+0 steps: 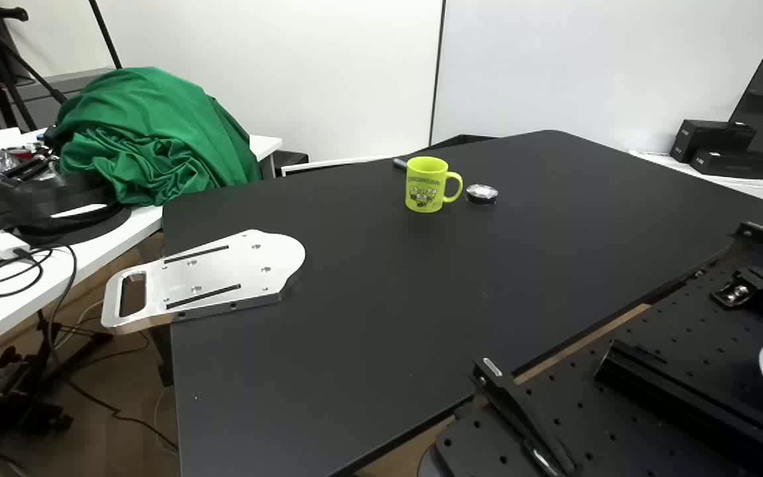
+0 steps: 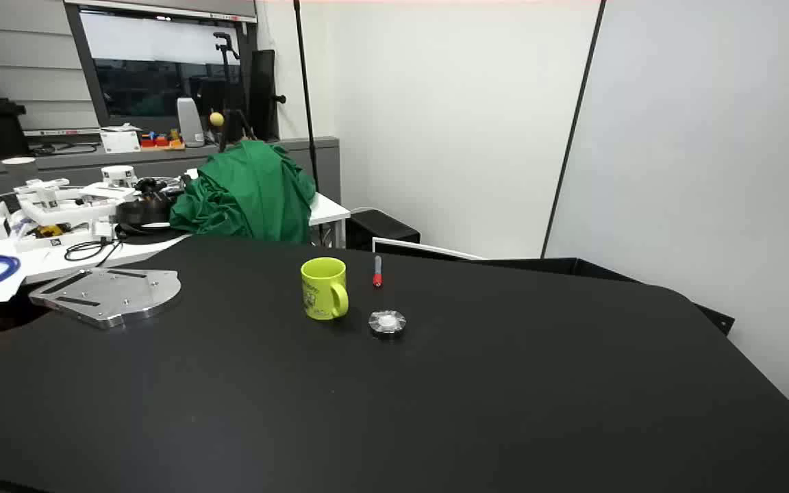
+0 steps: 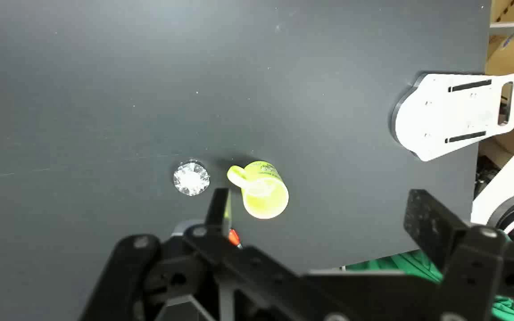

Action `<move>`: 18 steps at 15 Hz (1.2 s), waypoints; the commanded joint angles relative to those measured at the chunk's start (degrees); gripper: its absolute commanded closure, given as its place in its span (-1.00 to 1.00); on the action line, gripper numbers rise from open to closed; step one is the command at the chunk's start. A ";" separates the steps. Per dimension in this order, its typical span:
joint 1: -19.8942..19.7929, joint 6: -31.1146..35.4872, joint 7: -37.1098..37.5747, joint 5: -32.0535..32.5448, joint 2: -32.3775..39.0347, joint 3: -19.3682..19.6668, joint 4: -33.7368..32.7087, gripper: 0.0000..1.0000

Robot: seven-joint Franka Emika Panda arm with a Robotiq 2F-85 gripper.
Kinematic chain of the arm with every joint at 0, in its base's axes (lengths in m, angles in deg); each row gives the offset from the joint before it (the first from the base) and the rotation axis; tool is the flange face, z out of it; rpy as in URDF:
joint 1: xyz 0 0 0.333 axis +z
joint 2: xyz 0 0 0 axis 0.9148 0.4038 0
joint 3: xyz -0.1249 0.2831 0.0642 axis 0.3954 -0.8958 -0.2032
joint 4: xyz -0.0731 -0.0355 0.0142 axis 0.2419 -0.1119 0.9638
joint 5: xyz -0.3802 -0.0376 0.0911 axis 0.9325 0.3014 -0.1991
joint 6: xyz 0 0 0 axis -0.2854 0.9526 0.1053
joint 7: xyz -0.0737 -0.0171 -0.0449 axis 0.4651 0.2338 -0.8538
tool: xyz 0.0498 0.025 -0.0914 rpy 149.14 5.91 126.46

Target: Put the red marker inside the yellow mug

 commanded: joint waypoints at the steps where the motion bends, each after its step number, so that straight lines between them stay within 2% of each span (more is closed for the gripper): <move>1: -0.44 -0.01 -0.17 -0.17 0.04 -0.35 -0.10 -1.00; 9: -0.44 0.08 -0.17 -0.17 0.04 -0.35 -0.11 -1.00; 11: 0.09 0.15 -2.60 0.21 4.00 -0.12 -2.78 -1.00; 18: 0.17 3.46 -11.71 0.84 27.44 0.23 -17.44 -1.00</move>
